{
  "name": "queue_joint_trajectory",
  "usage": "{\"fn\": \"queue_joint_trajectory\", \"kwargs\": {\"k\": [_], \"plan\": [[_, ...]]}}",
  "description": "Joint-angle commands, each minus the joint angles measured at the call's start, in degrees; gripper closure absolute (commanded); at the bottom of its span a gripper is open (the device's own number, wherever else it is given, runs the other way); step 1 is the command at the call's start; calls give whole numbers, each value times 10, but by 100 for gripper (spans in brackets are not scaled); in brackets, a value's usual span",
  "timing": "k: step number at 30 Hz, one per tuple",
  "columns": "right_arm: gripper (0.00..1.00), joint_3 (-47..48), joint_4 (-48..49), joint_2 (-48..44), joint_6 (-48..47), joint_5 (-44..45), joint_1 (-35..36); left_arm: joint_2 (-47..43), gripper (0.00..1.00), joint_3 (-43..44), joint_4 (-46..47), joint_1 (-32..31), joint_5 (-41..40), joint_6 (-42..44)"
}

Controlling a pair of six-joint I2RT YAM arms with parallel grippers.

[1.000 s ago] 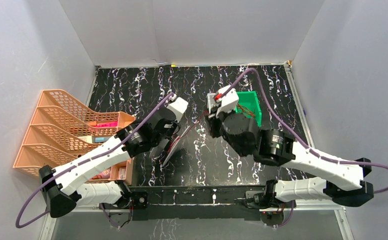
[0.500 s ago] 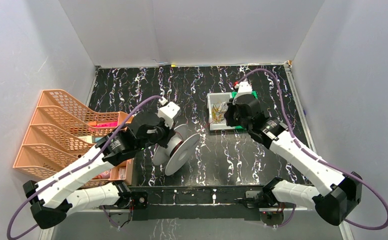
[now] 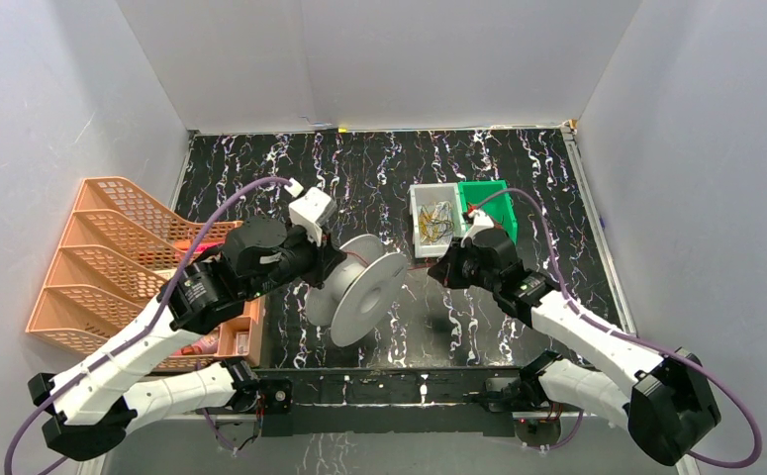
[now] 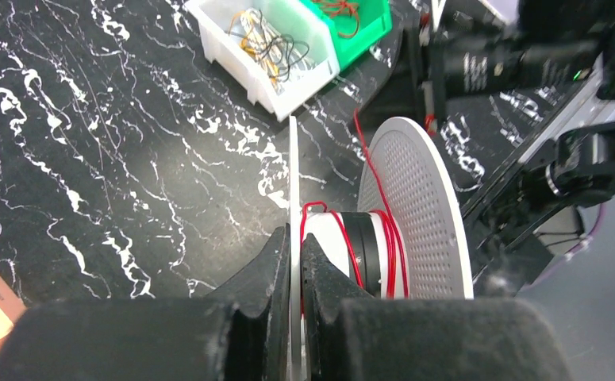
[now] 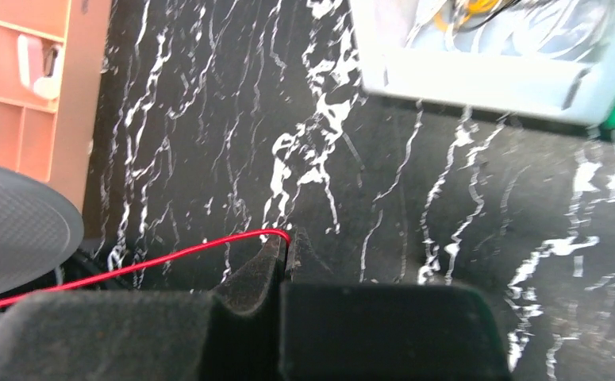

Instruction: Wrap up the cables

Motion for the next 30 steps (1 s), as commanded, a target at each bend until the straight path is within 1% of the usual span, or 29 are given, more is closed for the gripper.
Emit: {"fn": "queue_joint_trajectory", "kwargs": {"k": [1, 3, 7, 11, 15, 23, 30], "plan": [[100, -58, 113, -18, 56, -70, -3, -20, 100, 43, 51, 0, -9, -51], [100, -77, 134, -21, 68, -100, -3, -17, 100, 54, 54, 0, -29, -65], [100, -120, 184, -36, 93, -132, -2, -11, 100, 75, 57, 0, -78, -96], [100, -179, 238, -48, 123, -141, 7, -9, 100, 72, 78, 0, -141, -139], [100, -206, 300, -40, 153, -147, 30, 2, 100, 65, 109, 0, -185, -171], [100, -197, 359, -33, 174, -83, 140, 48, 100, 65, 157, 0, -222, -193], [100, -161, 377, -24, 177, -17, 221, 84, 100, 69, 180, -1, -269, -187]]}}
